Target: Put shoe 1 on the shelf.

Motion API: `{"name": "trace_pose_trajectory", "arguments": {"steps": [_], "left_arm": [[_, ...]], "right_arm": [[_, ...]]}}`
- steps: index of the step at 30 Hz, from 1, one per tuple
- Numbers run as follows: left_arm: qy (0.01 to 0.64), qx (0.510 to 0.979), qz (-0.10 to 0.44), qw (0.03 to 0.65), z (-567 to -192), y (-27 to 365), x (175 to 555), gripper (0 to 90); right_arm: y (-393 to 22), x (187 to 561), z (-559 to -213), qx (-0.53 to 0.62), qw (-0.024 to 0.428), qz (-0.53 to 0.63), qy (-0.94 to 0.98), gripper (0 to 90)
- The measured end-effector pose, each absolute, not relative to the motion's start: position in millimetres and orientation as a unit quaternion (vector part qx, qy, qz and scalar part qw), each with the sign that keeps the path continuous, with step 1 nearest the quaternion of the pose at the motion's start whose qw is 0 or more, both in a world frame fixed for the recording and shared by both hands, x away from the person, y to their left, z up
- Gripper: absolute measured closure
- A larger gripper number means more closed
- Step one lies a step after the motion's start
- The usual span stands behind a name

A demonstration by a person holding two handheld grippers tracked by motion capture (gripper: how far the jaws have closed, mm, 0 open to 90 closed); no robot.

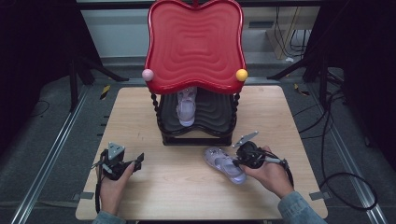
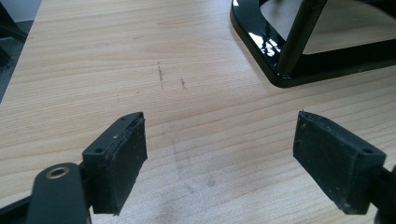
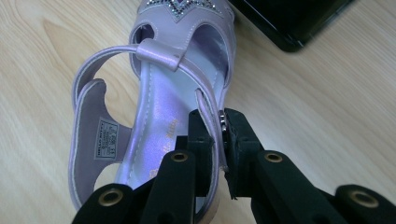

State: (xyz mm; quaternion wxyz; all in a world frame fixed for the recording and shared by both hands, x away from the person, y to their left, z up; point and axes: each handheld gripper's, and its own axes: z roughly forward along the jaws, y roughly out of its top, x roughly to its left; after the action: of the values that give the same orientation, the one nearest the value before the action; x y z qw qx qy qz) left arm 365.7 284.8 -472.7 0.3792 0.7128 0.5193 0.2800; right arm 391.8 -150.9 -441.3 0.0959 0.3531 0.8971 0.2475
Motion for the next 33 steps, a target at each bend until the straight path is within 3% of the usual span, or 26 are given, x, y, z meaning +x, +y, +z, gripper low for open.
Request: {"name": "trace_pose_trajectory", "arguments": {"steps": [8, 14, 17, 25, 33], "left_arm": [[0.518, 0.717, 0.278, 0.376, -474.0, 283.0, 366.2, 16.8], [0.516, 0.721, 0.273, 0.374, -476.3, 280.1, 366.7, 16.0], [0.519, 0.720, 0.270, 0.372, -478.6, 279.4, 366.6, 14.0], [0.523, 0.717, 0.271, 0.373, -479.0, 278.7, 365.9, 12.9], [0.524, 0.718, 0.270, 0.370, -480.6, 279.6, 366.5, 13.0]], "right_arm": [[-149.0, 401.1, -453.6, 0.346, 0.085, 0.232, 0.905, 80.9], [-148.9, 400.6, -455.0, 0.356, 0.079, 0.219, 0.905, 66.6], [-151.2, 393.0, -438.7, 0.360, 0.100, 0.221, 0.901, 57.3], [-147.1, 365.1, -407.1, 0.346, 0.110, 0.229, 0.903, 58.4], [-131.4, 353.7, -417.6, 0.331, 0.088, 0.226, 0.912, 59.4]]}}
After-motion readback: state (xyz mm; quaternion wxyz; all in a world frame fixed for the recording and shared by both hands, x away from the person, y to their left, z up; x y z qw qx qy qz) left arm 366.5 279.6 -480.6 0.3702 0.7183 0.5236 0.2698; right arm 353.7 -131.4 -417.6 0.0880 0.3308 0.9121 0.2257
